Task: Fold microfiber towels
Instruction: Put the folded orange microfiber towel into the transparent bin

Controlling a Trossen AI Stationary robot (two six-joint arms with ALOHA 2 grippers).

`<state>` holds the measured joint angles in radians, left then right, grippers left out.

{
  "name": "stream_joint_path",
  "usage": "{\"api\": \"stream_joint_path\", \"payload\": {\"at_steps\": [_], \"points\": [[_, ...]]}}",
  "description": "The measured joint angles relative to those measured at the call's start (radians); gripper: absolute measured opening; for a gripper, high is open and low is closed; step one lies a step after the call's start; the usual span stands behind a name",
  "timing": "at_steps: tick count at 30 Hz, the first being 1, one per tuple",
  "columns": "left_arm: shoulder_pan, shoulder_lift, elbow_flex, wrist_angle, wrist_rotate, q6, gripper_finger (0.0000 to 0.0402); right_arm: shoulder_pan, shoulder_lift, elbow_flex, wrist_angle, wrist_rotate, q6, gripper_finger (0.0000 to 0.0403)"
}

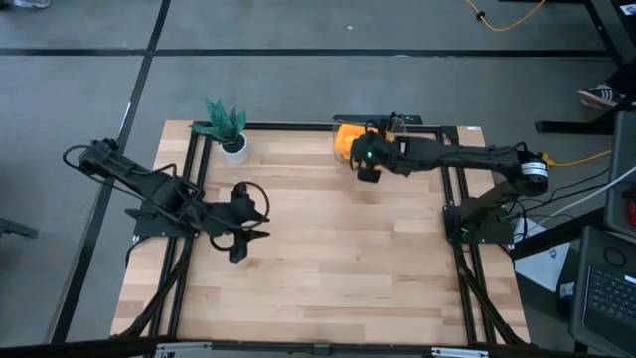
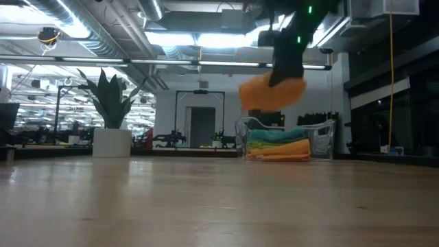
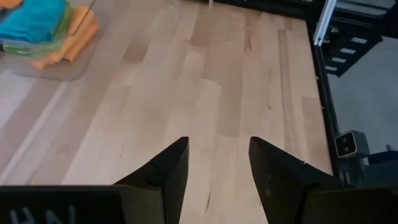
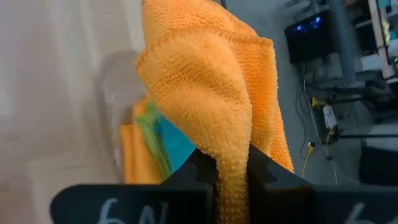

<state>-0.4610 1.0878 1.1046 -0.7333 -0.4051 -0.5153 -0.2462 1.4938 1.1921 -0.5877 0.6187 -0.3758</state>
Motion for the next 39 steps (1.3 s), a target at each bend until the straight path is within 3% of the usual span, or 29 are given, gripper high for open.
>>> {"api": "stream_joint_path", "payload": {"at_steps": [5, 9, 15, 21, 25, 35, 39], "points": [[0.021, 0.0, 0.0, 0.0, -0.012, 0.002, 0.0162, -0.095, 0.0, -0.126, 0.179, -0.018, -0.104, 0.0026], [0.045, 0.0, 0.0, 0.001, -0.015, 0.015, 0.0162, -0.135, 0.0, -0.226, 0.35, -0.106, -0.184, 0.0026], [0.078, 0.0, 0.0, 0.001, -0.015, 0.029, 0.0162, -0.204, 0.0, -0.37, 0.516, -0.133, -0.205, 0.0026], [0.094, 0.0, 0.001, 0.001, -0.014, 0.029, 0.0162, -0.214, 0.0, -0.42, 0.555, -0.256, -0.208, 0.0026], [0.103, 0.0, 0.001, 0.001, -0.014, 0.029, 0.0162, -0.225, 0.0, -0.427, 0.543, -0.28, -0.208, 0.0028], [0.103, 0.0, 0.001, 0.001, -0.013, 0.029, 0.0162, -0.229, 0.0, -0.423, 0.521, -0.281, -0.183, 0.0201], [0.103, 0.0, 0.001, 0.001, -0.012, 0.029, 0.0162, -0.221, 0.0, -0.364, 0.387, -0.318, -0.17, 0.0245]]}}
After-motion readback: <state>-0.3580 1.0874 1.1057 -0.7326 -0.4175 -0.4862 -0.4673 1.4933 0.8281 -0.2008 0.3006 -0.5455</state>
